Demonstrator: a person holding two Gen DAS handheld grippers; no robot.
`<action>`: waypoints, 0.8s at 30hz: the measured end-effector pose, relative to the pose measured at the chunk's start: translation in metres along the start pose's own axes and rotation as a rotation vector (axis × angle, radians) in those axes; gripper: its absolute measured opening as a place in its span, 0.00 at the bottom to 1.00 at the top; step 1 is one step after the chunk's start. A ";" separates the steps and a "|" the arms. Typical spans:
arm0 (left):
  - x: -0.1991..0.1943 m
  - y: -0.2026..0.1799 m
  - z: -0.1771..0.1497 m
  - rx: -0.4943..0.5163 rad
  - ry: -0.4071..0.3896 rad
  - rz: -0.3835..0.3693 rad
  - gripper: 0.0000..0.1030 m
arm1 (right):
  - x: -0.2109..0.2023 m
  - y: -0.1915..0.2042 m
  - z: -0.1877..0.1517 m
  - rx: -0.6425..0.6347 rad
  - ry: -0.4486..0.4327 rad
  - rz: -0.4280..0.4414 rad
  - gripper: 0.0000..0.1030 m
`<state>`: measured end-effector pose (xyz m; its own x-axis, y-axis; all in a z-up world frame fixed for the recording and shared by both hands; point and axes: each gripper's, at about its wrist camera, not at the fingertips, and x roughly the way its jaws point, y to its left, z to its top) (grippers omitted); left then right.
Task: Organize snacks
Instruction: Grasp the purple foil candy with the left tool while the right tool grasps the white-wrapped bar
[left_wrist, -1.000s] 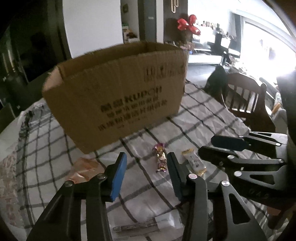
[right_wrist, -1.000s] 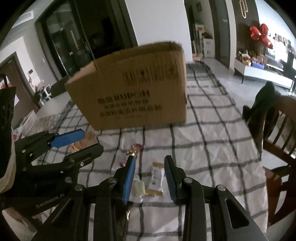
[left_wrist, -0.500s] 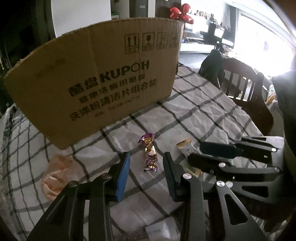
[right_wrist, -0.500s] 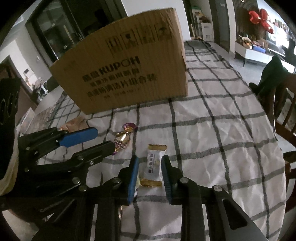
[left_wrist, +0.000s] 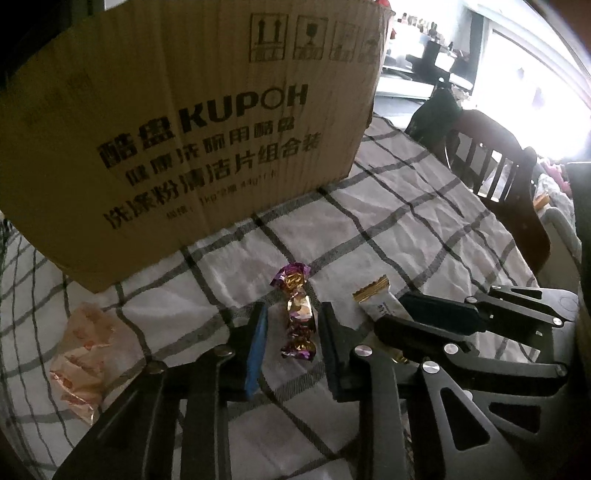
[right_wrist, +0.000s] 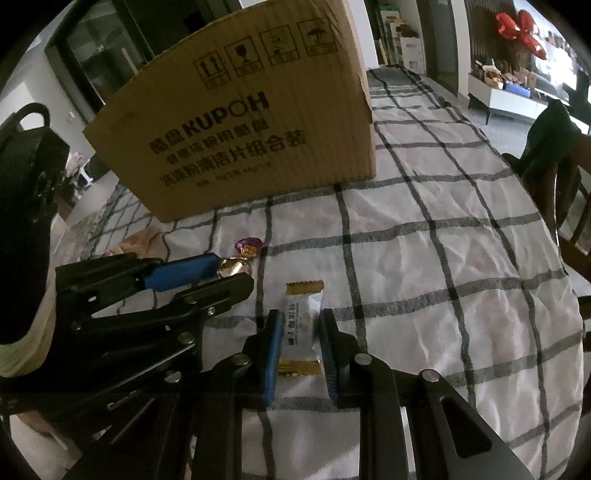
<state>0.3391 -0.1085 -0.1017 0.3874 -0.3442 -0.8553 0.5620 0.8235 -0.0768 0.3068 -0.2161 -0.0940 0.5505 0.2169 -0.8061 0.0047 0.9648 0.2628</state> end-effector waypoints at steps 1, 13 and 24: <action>0.001 0.000 0.000 -0.002 0.001 0.000 0.24 | 0.000 0.000 0.000 -0.003 -0.003 -0.004 0.20; -0.019 -0.001 -0.002 -0.031 -0.035 0.007 0.18 | -0.010 -0.003 -0.001 0.021 -0.029 0.022 0.20; -0.064 -0.003 -0.005 -0.047 -0.114 0.021 0.18 | -0.042 0.001 0.004 0.019 -0.102 0.037 0.20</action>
<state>0.3091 -0.0865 -0.0497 0.4808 -0.3740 -0.7931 0.5190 0.8504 -0.0864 0.2876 -0.2252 -0.0580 0.6324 0.2350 -0.7381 -0.0015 0.9532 0.3023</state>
